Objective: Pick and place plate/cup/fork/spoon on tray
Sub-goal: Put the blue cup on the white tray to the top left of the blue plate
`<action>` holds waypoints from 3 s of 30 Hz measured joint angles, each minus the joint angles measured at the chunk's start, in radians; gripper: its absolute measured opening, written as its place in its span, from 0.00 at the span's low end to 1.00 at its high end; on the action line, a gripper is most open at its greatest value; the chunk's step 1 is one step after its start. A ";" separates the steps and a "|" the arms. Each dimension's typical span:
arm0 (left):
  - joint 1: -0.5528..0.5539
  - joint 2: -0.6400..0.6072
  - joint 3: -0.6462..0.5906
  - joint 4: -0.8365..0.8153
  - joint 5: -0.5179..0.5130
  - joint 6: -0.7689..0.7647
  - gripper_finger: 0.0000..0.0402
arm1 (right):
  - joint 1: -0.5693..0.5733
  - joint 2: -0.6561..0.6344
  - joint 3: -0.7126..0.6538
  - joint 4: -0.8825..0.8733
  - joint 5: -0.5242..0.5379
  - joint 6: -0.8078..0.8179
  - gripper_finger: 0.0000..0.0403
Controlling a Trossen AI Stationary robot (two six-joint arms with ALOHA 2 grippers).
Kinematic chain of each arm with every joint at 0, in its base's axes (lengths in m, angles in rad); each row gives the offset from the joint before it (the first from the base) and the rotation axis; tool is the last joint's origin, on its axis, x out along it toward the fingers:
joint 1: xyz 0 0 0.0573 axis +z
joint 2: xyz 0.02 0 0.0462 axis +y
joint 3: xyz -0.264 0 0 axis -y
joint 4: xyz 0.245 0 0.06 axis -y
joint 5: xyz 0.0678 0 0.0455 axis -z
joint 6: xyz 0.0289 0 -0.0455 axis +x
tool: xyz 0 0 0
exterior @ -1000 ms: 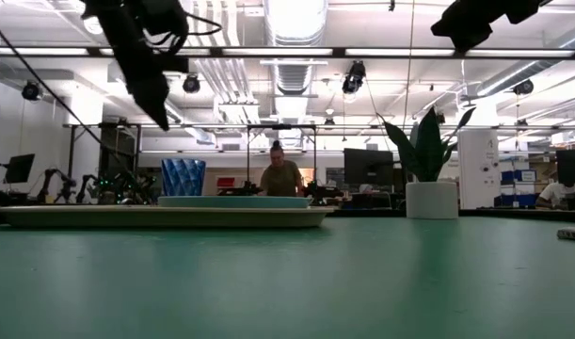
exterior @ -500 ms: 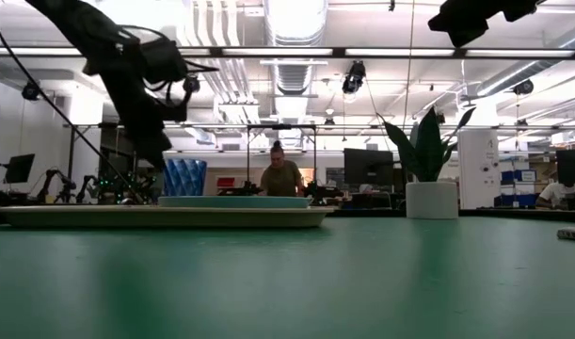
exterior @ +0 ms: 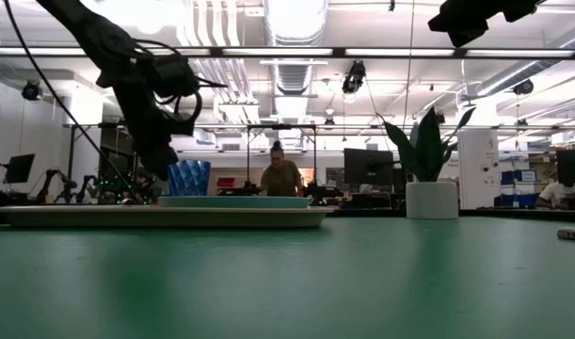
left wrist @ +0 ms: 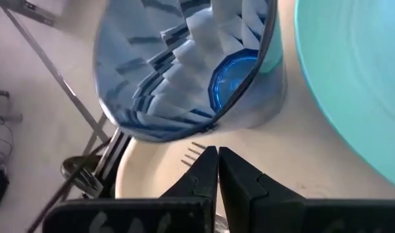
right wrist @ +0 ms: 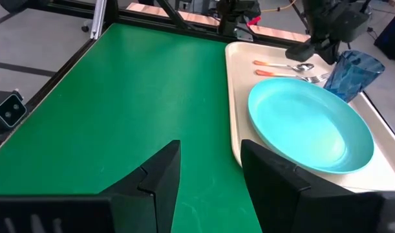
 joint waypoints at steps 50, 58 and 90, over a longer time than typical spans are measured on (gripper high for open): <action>-0.316 0.005 0.009 -0.131 0.356 -0.651 0.00 | 0.000 0.000 0.000 -0.022 0.000 0.009 0.39; -0.336 -0.071 0.039 -0.108 0.347 -0.683 0.00 | 0.000 0.000 0.000 -0.034 0.000 0.026 0.39; -0.589 0.069 -0.129 0.488 -0.052 -0.608 0.00 | 0.000 0.032 -0.039 0.086 0.000 -0.038 0.38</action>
